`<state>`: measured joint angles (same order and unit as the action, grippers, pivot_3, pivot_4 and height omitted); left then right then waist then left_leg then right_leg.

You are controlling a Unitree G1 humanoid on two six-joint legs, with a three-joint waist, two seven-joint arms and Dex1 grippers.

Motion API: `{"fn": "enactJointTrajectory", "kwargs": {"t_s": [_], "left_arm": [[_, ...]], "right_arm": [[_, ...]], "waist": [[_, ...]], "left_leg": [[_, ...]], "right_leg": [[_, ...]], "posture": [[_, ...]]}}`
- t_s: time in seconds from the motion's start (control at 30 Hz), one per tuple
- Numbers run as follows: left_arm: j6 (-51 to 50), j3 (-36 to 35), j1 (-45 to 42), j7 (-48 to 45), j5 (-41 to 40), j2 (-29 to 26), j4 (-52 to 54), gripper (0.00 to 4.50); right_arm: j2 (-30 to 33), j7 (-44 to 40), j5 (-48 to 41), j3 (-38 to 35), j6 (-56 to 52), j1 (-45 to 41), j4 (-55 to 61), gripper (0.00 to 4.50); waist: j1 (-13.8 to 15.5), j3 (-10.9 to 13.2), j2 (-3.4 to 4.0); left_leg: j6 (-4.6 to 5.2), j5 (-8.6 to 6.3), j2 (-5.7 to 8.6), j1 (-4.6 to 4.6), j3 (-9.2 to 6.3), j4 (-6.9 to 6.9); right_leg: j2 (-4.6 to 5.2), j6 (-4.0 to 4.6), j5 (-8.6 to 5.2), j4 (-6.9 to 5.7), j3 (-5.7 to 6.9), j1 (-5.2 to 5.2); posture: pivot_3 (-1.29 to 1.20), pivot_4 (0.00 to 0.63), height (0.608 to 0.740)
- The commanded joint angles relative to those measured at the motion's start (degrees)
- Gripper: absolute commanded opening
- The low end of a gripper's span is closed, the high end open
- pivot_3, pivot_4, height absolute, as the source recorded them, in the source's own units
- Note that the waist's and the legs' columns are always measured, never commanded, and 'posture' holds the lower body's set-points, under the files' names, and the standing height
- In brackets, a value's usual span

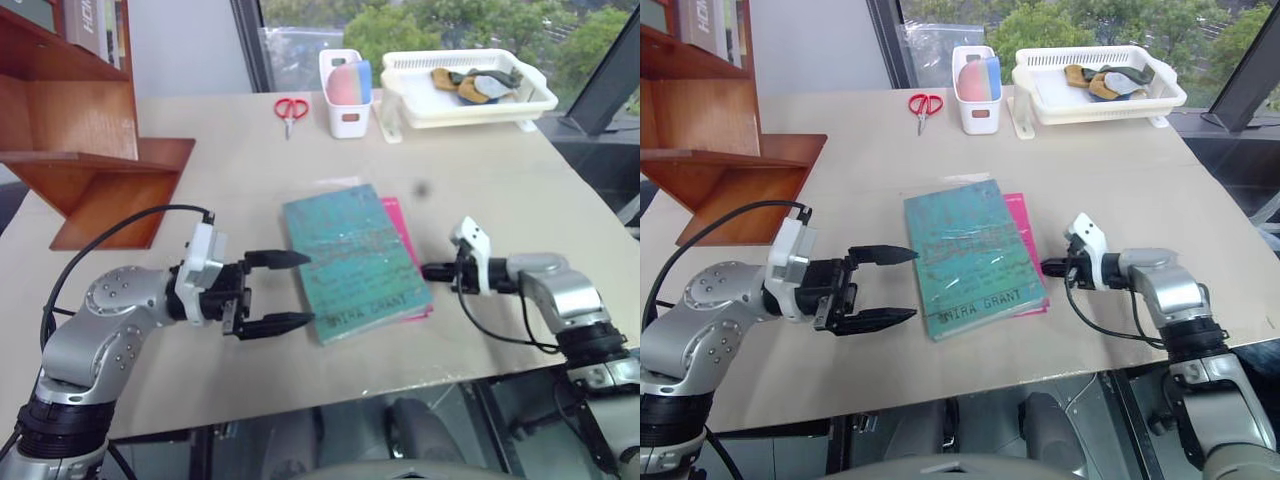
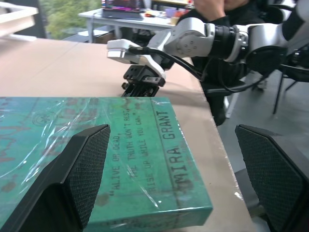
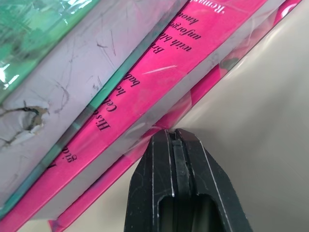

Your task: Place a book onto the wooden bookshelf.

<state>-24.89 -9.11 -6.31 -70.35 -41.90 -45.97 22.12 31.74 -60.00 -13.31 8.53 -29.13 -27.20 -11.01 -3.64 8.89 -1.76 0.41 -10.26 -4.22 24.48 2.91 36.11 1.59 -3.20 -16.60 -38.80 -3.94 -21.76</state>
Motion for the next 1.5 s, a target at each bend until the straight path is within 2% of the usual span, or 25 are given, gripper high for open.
{"fn": "enactJointTrajectory", "kwargs": {"t_s": [0.03,0.13,0.17,0.23,0.3,0.37,0.5,0.53,0.57,0.7,0.73,0.93,1.23,1.33,1.4,1.5], "left_arm": [[0.96,-2.79,1.41,1.88,-0.60,0.23,2.58,4.50],[1.78,-3.23,2.91,3.93,0.17,1.24,3.00,4.50],[1.55,-3.50,3.64,5.05,-0.17,1.84,3.34,4.50],[1.46,-3.83,5.40,6.45,-0.35,2.82,3.49,4.50],[1.64,-4.24,6.60,7.51,-0.44,4.01,2.42,4.50],[1.95,-4.38,7.06,8.12,0.00,4.77,0.89,4.50],[0.79,-4.50,6.91,10.73,0.72,5.84,-3.12,4.50],[0.37,-4.54,7.06,11.17,0.73,5.74,-3.72,4.50],[-0.33,-4.77,7.16,11.85,0.27,5.76,-4.00,4.50],[-3.58,-6.90,7.76,13.80,-1.95,5.11,-4.58,4.50],[-4.63,-7.70,8.11,14.29,-2.64,4.93,-4.58,4.50],[-16.94,-11.85,8.28,20.00,-11.28,4.09,-3.85,4.50],[-17.86,-11.15,7.80,19.03,-10.57,3.39,-3.16,4.50],[-18.05,-10.78,7.35,17.94,-10.52,2.80,-3.29,4.50],[-17.53,-10.16,7.35,16.44,-9.38,1.94,-3.98,4.50],[-15.75,-8.59,6.52,14.72,-6.87,1.55,-5.86,4.50]], "right_arm": [[5.39,5.80,5.46,-3.09,6.15,4.11,4.16,0.07],[9.16,7.65,3.34,-8.59,4.39,9.50,13.93,0.07],[10.30,7.99,1.66,-11.10,2.33,11.77,18.90,0.29],[11.42,9.16,-1.23,-15.15,-1.53,14.84,26.84,0.84],[10.61,11.07,-3.70,-17.78,-3.26,15.40,32.60,1.73],[9.61,10.67,-9.82,-19.23,-7.37,15.09,37.97,2.59],[6.99,12.01,-14.59,-15.40,-10.93,11.54,42.66,2.59],[5.58,12.79,-13.17,-12.16,-10.29,10.16,41.66,2.02],[4.76,13.11,-10.65,-8.49,-8.71,9.10,40.34,1.79],[1.40,13.68,-4.36,0.74,-3.65,5.88,34.13,0.06],[0.97,13.38,-3.41,2.16,-2.74,5.16,33.00,0.01],[0.90,10.86,1.39,8.23,2.34,3.80,27.38,0.01],[-3.00,9.70,3.14,11.00,5.25,1.59,21.30,0.01],[-3.95,10.37,1.04,7.33,6.89,1.49,22.85,0.01],[-0.32,7.07,-6.10,0.87,4.13,4.28,31.38,0.01],[4.22,5.87,-18.92,-8.57,-3.00,9.34,43.64,0.90]], "waist": [[0.47,0.04,0.07],[2.21,0.10,0.17],[2.75,0.12,0.18],[2.89,0.13,0.20],[2.61,0.15,0.23],[2.48,0.15,0.23],[2.52,0.15,0.22],[2.42,0.16,0.19],[2.31,0.16,0.18],[2.67,0.20,0.14],[2.81,0.21,0.14],[2.81,0.22,0.11],[2.44,0.14,0.00],[2.46,0.13,-0.01],[3.01,0.16,-0.02],[3.60,0.25,0.05]], "left_leg": [[0.00,0.00,0.02,0.05,0.01,-0.01],[0.00,0.00,0.09,0.33,0.08,-0.05],[0.01,-0.01,0.13,0.36,0.10,-0.10],[0.03,-0.02,0.13,0.40,0.17,-0.20],[0.03,-0.02,0.12,0.35,0.22,-0.34],[0.03,-0.02,0.07,0.32,0.26,-0.40],[0.03,-0.02,0.04,0.27,0.24,-0.47],[0.03,-0.02,0.05,0.26,0.26,-0.47],[0.03,-0.02,0.05,0.27,0.28,-0.46],[0.03,-0.02,0.07,0.34,0.30,-0.49],[0.03,-0.02,0.09,0.38,0.33,-0.55],[0.03,-0.02,0.10,0.37,0.29,-0.79],[0.02,-0.02,0.07,0.25,0.32,-0.80],[0.01,-0.01,0.06,0.24,0.31,-0.80],[0.01,-0.02,0.08,0.28,0.31,-0.80],[0.02,-0.03,0.15,0.44,0.27,-0.87]], "right_leg": [[0.08,0.00,0.00,0.01,0.01,-0.04],[0.28,-0.02,-0.01,0.08,0.02,-0.33],[0.34,-0.03,-0.01,0.18,0.04,-0.33],[0.34,-0.03,-0.01,0.28,0.02,-0.34],[0.30,-0.11,0.03,0.30,-0.02,-0.35],[0.13,-0.11,0.03,0.31,-0.08,-0.39],[0.09,-0.04,-0.01,0.31,-0.08,-0.39],[0.11,-0.04,-0.01,0.32,-0.09,-0.39],[0.11,-0.04,-0.01,0.34,-0.11,-0.39],[0.22,-0.03,-0.01,0.47,-0.10,-0.41],[0.25,-0.03,0.00,0.57,-0.10,-0.42],[0.21,-0.20,0.09,0.72,-0.01,-0.42],[0.17,-0.06,0.03,0.72,-0.02,-0.37],[0.16,-0.05,0.03,0.71,-0.01,-0.35],[0.18,-0.06,0.04,0.72,-0.01,-0.37],[0.41,-0.13,0.07,0.81,0.06,-0.39]], "posture": [[0.00,0.150,0.740],[0.00,0.150,0.740],[0.00,0.150,0.740],[0.00,0.150,0.740],[0.00,0.150,0.740],[0.00,0.150,0.740],[0.00,0.150,0.740],[0.00,0.150,0.740],[0.00,0.150,0.740],[0.00,0.150,0.740],[0.00,0.150,0.740],[0.00,0.150,0.740],[0.00,0.150,0.740],[0.00,0.150,0.740],[0.00,0.150,0.740],[0.00,0.150,0.740]]}}
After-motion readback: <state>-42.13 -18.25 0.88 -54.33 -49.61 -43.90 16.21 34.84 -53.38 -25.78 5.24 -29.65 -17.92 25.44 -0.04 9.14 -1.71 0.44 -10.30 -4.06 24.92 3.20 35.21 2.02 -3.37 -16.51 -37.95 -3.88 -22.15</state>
